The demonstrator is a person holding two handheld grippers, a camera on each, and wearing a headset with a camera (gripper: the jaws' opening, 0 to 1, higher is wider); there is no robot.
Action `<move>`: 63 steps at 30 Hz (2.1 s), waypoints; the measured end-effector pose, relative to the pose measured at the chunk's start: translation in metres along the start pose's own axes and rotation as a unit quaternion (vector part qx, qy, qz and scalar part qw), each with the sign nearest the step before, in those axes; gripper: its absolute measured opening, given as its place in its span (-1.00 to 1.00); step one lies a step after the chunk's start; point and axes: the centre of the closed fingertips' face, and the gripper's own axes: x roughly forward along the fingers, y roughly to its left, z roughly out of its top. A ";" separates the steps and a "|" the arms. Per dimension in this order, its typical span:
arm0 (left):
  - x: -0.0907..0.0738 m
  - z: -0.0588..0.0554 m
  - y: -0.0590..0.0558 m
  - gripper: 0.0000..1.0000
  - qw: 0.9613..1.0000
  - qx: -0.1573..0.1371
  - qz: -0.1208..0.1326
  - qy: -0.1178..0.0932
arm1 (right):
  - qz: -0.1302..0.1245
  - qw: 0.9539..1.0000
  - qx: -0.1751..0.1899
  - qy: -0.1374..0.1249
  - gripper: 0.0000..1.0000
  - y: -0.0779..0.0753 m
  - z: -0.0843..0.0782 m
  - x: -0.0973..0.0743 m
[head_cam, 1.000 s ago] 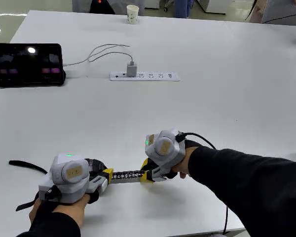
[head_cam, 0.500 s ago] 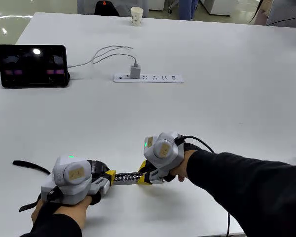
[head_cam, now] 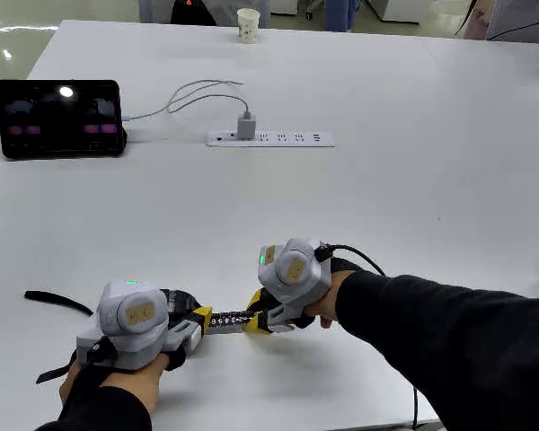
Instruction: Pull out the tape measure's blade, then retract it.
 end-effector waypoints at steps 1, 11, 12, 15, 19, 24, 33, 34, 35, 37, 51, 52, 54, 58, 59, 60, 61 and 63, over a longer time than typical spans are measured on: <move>0.000 0.000 0.000 0.20 1.000 0.000 0.000 0.000 | 0.000 1.000 -0.001 -0.002 -0.78 0.000 0.001 0.000; 0.000 -0.001 0.000 0.20 1.000 0.000 0.000 0.001 | 0.001 1.000 -0.002 -0.004 -0.78 0.001 0.007 0.005; 0.000 -0.001 0.000 0.20 1.000 0.000 0.000 0.001 | 0.001 1.000 -0.001 -0.005 -0.78 0.001 0.007 0.005; -0.001 -0.001 0.000 0.20 1.000 -0.001 -0.001 0.002 | 0.001 1.000 0.003 -0.010 -0.78 0.001 0.008 0.006; -0.001 -0.001 -0.001 0.20 1.000 -0.001 -0.001 0.002 | 0.002 1.000 0.000 -0.011 -0.78 0.002 0.011 0.006; -0.001 -0.001 -0.001 0.20 1.000 -0.003 -0.001 0.003 | 0.002 1.000 0.005 -0.015 -0.78 0.002 0.012 0.008; -0.001 -0.001 -0.001 0.20 1.000 -0.001 0.000 0.001 | 0.004 1.000 0.002 -0.019 -0.78 0.003 0.015 0.010; -0.001 0.000 -0.001 0.20 1.000 -0.001 0.000 0.001 | 0.004 1.000 0.001 -0.019 -0.78 0.003 0.015 0.010; -0.001 0.000 -0.001 0.20 1.000 -0.001 0.000 0.000 | 0.005 1.000 0.000 -0.020 -0.78 0.003 0.015 0.010; -0.001 -0.001 -0.001 0.20 1.000 -0.001 0.000 0.001 | 0.006 1.000 0.001 -0.024 -0.78 0.003 0.016 0.011; -0.001 0.000 -0.001 0.20 1.000 -0.003 -0.003 0.000 | 0.008 1.000 0.000 -0.028 -0.78 0.005 0.024 0.016; -0.001 0.000 0.000 0.20 1.000 -0.004 -0.004 0.000 | 0.008 1.000 0.000 -0.030 -0.78 0.005 0.025 0.016; -0.001 0.000 0.000 0.20 1.000 -0.004 -0.005 0.001 | 0.009 0.999 0.002 -0.031 -0.78 0.005 0.026 0.017; -0.001 0.000 -0.001 0.20 1.000 -0.005 -0.006 0.002 | 0.010 0.999 0.002 -0.032 -0.78 0.005 0.028 0.019; -0.001 -0.001 -0.001 0.20 1.000 -0.005 -0.007 0.002 | 0.010 0.999 0.001 -0.032 -0.78 0.005 0.028 0.019; -0.001 -0.001 -0.001 0.20 1.000 -0.005 -0.007 0.003 | 0.011 0.999 0.001 -0.032 -0.78 0.005 0.029 0.019; -0.001 -0.001 -0.001 0.20 1.000 -0.005 -0.007 0.003 | 0.011 0.999 0.001 -0.032 -0.78 0.006 0.029 0.020; -0.002 -0.001 0.000 0.20 1.000 -0.006 -0.008 0.004 | 0.011 0.999 0.002 -0.034 -0.77 0.006 0.030 0.021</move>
